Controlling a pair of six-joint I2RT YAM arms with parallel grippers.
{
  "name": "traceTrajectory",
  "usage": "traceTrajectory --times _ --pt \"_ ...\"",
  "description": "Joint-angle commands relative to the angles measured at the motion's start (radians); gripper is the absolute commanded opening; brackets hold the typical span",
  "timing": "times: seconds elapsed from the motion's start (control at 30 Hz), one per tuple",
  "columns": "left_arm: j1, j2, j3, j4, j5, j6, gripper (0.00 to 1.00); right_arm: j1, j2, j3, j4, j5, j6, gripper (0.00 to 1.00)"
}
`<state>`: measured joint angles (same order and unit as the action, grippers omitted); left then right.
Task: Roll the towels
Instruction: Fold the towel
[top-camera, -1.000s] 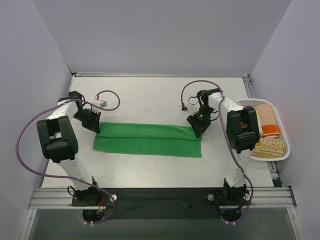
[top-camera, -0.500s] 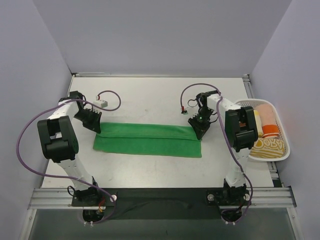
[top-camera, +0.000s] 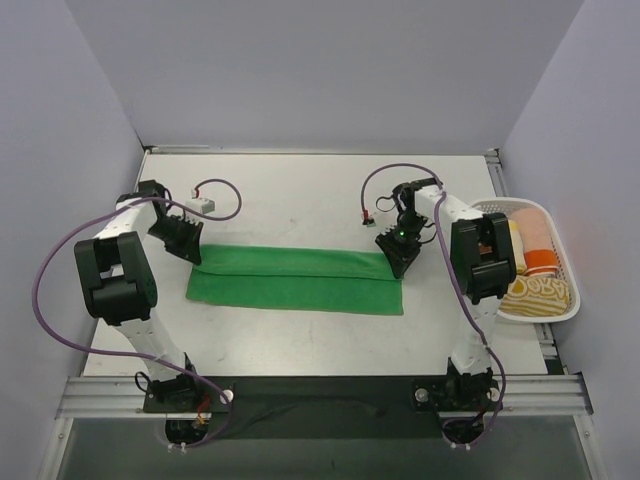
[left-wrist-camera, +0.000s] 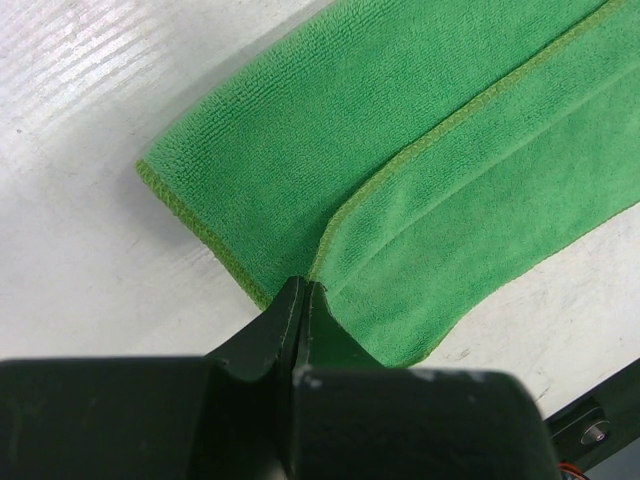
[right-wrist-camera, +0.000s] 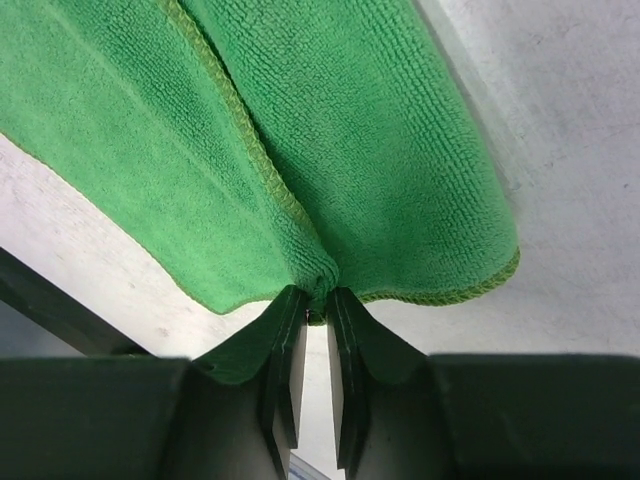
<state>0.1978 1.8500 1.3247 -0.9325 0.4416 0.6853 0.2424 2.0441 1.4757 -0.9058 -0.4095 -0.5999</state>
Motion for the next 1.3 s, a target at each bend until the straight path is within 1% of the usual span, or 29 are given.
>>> traceTrajectory --times 0.0,0.1,0.2,0.33,0.43,0.6,0.77,0.9,1.03,1.13,1.27 --pt "-0.001 0.003 0.027 0.004 0.023 0.003 0.0 -0.009 -0.024 0.031 -0.084 -0.022 -0.001 0.15" --pt "0.002 0.006 0.042 0.004 0.028 -0.007 0.0 -0.014 -0.027 0.041 -0.087 -0.022 -0.003 0.0" --pt "0.015 0.003 0.076 -0.015 0.04 -0.012 0.0 -0.02 -0.042 0.063 -0.1 -0.034 0.002 0.0" --pt "0.046 0.0 0.204 -0.101 0.069 0.009 0.0 -0.022 -0.105 0.072 -0.105 -0.041 -0.003 0.0" --pt "0.049 -0.026 0.214 -0.152 0.055 0.055 0.0 -0.022 -0.133 0.061 -0.107 -0.032 -0.009 0.0" --pt "0.071 -0.067 0.156 -0.192 0.022 0.121 0.0 -0.017 -0.171 0.002 -0.107 -0.041 -0.02 0.0" --pt "0.098 -0.095 0.084 -0.223 -0.001 0.189 0.0 0.008 -0.219 -0.112 -0.096 -0.048 -0.032 0.0" --pt "0.092 -0.117 -0.046 -0.216 -0.021 0.232 0.0 0.044 -0.208 -0.175 -0.053 -0.032 -0.012 0.0" --pt "0.089 -0.089 -0.134 -0.105 -0.069 0.189 0.0 0.069 -0.136 -0.196 0.028 -0.025 0.038 0.0" --pt "0.088 -0.045 -0.133 -0.052 -0.089 0.146 0.0 0.078 -0.102 -0.207 0.048 -0.005 0.051 0.0" --pt "0.088 -0.023 -0.116 -0.026 -0.101 0.135 0.0 0.074 -0.105 -0.222 0.051 0.018 0.043 0.0"
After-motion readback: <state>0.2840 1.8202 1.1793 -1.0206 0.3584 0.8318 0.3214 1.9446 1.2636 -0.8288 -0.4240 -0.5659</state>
